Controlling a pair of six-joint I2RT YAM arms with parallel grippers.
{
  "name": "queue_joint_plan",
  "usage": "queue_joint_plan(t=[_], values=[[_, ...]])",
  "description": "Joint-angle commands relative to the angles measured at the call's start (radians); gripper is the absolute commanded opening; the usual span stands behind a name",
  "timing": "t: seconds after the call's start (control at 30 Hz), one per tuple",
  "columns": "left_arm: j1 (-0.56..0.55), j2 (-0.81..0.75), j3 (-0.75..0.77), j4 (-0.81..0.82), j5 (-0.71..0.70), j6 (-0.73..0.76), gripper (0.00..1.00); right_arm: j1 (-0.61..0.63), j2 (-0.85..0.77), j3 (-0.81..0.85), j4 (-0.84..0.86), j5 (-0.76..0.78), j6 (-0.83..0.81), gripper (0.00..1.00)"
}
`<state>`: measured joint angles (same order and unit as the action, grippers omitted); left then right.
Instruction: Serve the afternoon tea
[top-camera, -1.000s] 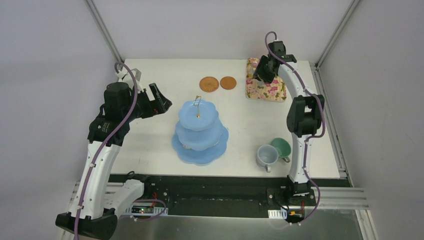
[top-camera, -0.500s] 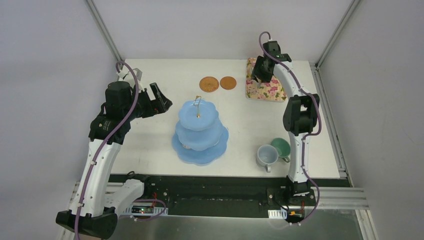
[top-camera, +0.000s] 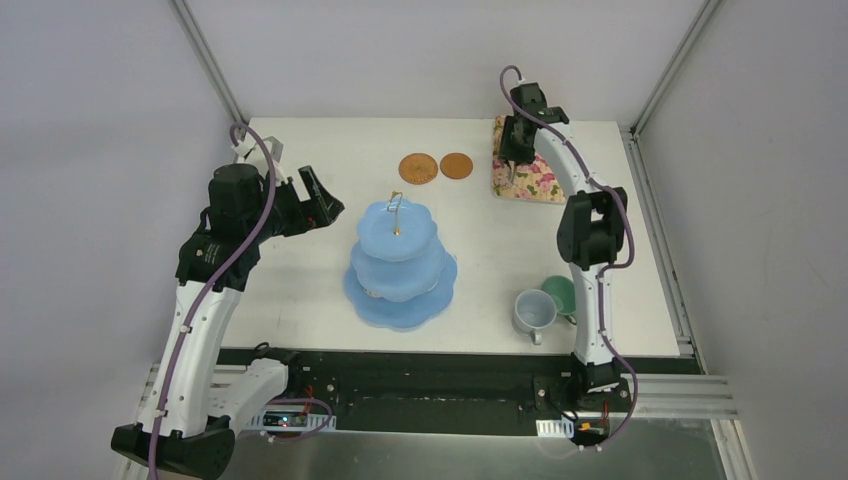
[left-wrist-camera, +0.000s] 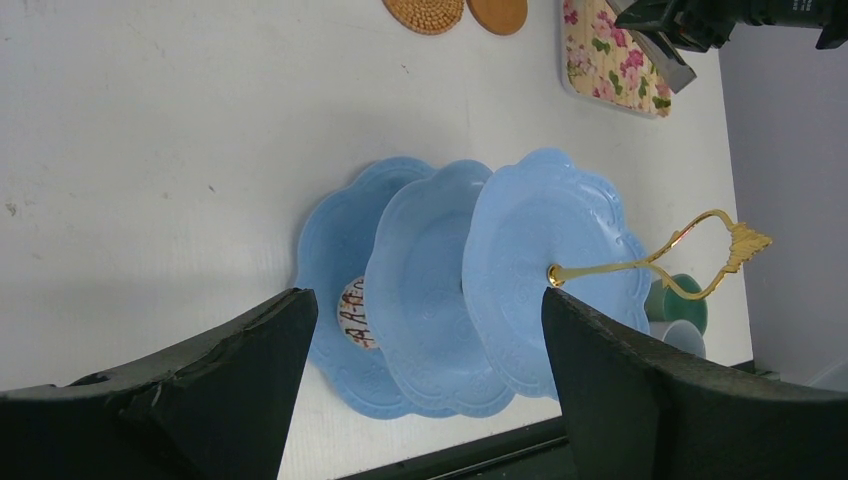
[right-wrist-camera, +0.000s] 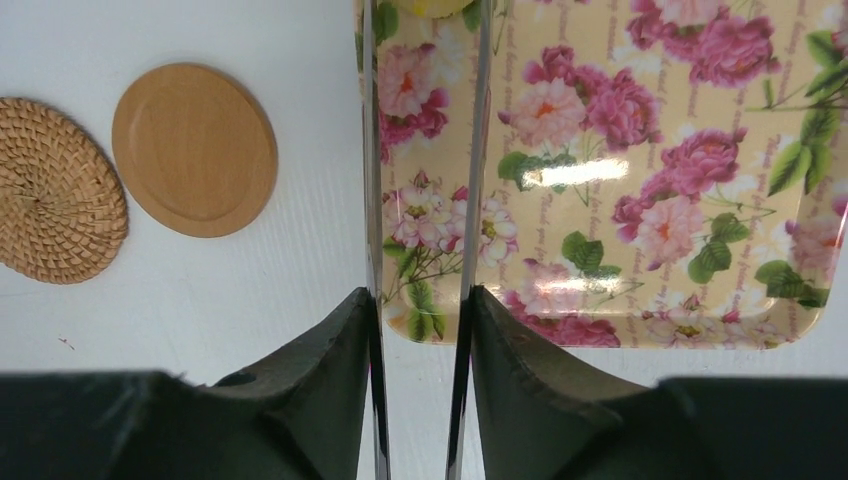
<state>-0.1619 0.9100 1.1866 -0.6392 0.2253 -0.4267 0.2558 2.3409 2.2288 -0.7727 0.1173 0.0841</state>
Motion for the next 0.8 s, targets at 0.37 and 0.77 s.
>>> queue_joint_plan(t=[0.37,0.77], values=[[0.005,-0.037,0.014,0.035,0.004,-0.014,0.87,-0.079,-0.472,-0.39,0.082,-0.139,-0.004,0.25],[0.005,-0.03,0.008,0.045,0.002,-0.019,0.86,0.041,-1.074,-0.945,0.141,-0.569,-0.014,0.28]])
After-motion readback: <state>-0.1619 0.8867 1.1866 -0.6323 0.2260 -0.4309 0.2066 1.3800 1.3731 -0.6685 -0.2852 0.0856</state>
